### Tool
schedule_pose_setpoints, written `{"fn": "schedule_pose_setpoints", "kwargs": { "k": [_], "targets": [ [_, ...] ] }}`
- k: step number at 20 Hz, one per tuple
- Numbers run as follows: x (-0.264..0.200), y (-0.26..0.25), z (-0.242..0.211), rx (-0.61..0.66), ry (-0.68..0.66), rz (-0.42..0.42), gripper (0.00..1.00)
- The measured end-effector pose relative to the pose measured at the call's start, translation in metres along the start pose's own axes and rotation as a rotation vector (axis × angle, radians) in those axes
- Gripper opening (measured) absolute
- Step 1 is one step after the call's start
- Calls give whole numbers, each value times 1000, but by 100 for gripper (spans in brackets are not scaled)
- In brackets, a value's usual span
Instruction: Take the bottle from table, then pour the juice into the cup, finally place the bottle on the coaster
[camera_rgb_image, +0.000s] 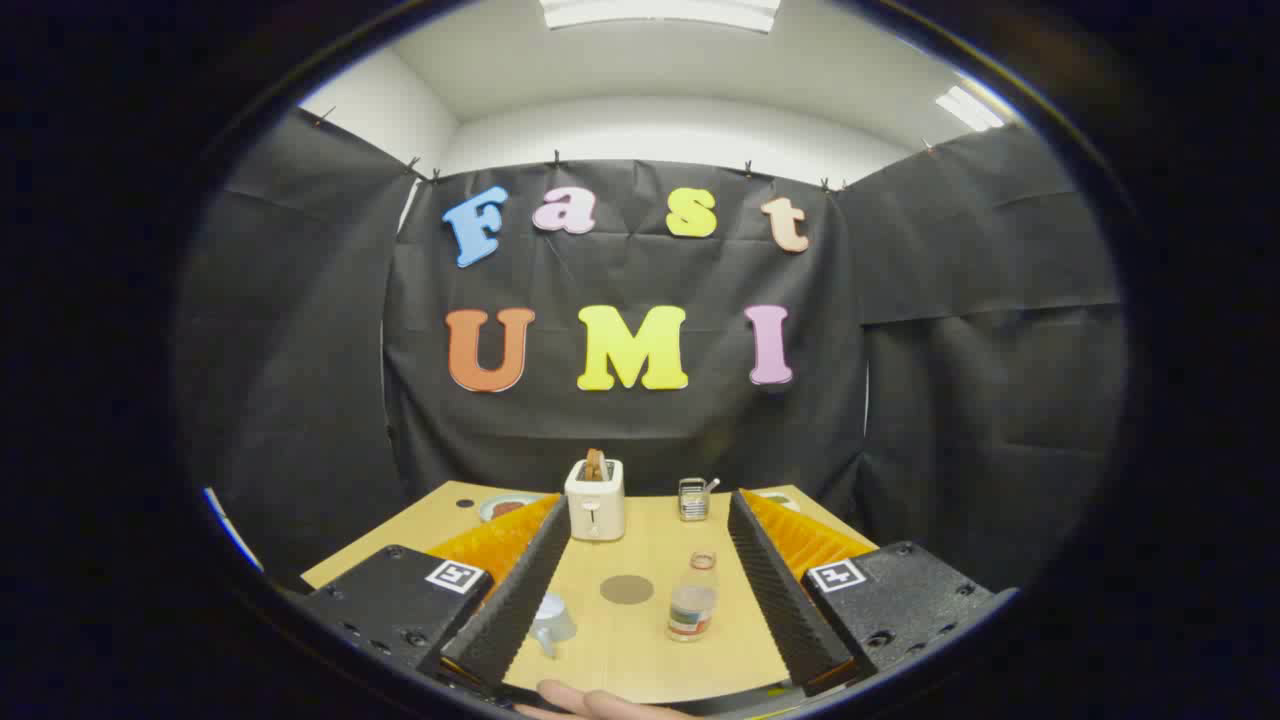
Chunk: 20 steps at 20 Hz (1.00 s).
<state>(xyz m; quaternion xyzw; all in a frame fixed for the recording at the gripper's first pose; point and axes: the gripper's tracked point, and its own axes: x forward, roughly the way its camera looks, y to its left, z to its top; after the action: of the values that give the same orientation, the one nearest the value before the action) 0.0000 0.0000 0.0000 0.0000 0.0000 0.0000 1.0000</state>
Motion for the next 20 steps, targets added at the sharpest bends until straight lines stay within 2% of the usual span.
{"fn": "schedule_pose_setpoints", "kwargs": {
  "k": [9, 20],
  "targets": [
    [8, -11, -25, -35, 20, 14, 100],
    [8, -38, -37, 13, -6, -15, 100]
  ]
}}
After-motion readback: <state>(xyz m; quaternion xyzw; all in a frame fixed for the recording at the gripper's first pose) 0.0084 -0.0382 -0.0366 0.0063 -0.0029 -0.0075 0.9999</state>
